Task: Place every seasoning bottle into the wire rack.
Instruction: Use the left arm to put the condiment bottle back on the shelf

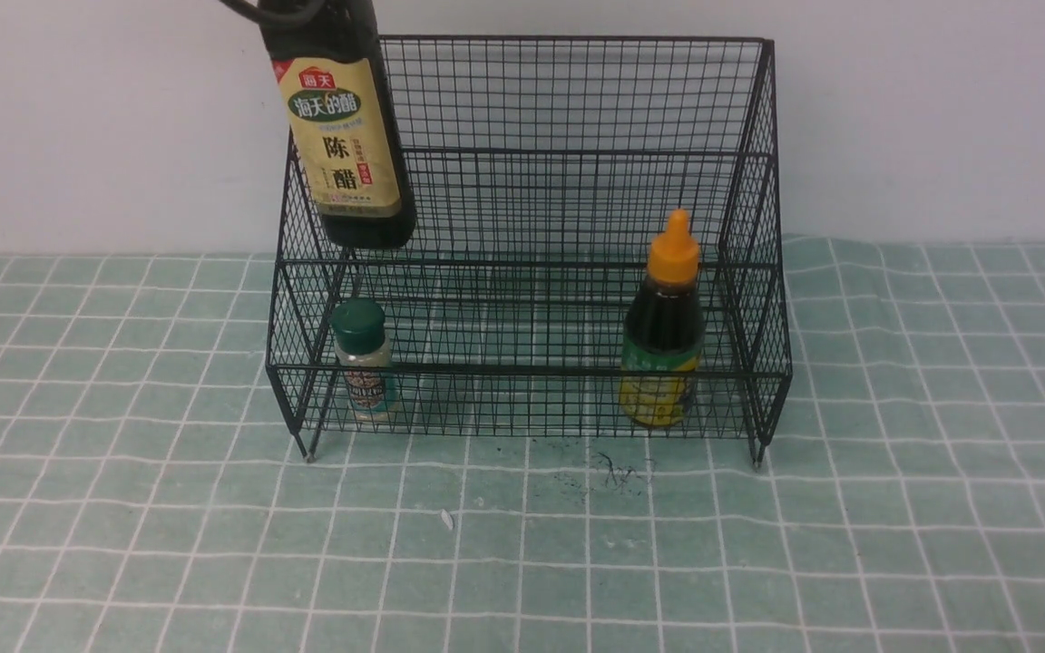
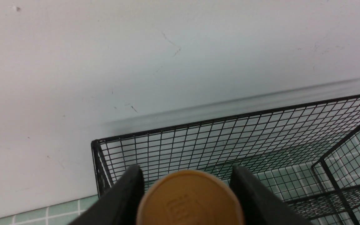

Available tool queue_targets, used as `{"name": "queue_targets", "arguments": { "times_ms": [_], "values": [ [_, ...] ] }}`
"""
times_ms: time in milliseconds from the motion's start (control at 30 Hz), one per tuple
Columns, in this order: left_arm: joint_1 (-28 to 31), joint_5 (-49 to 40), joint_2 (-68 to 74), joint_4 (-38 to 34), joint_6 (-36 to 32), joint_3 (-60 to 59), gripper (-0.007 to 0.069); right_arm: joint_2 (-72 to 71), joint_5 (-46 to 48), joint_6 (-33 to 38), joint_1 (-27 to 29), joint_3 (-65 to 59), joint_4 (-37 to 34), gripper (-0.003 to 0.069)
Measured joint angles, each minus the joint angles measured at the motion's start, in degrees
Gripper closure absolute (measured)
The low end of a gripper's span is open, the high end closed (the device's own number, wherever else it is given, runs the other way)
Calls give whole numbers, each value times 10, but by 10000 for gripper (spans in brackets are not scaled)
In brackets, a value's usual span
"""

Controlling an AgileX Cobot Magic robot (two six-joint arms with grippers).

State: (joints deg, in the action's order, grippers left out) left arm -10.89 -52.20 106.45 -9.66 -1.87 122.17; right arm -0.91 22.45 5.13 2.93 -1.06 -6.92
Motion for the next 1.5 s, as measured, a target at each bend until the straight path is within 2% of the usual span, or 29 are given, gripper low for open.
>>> {"name": "queue_targets", "arguments": {
  "times_ms": [500,1033,1133,1200,1333,1500],
  "values": [
    [0,-84,56,7,0,-1,309,0,0,0,0,0,0,669],
    [-2,-90,83,7,0,1,307,0,0,0,0,0,0,669],
    [-2,-90,83,7,0,1,291,0,0,0,0,0,0,669],
    [-2,-90,82,4,0,3,236,0,0,0,0,0,0,669],
    [-3,-89,77,3,0,3,183,0,0,0,0,0,0,669],
    [-4,-83,53,3,-9,3,165,0,0,0,0,0,0,669]
  ]
}}
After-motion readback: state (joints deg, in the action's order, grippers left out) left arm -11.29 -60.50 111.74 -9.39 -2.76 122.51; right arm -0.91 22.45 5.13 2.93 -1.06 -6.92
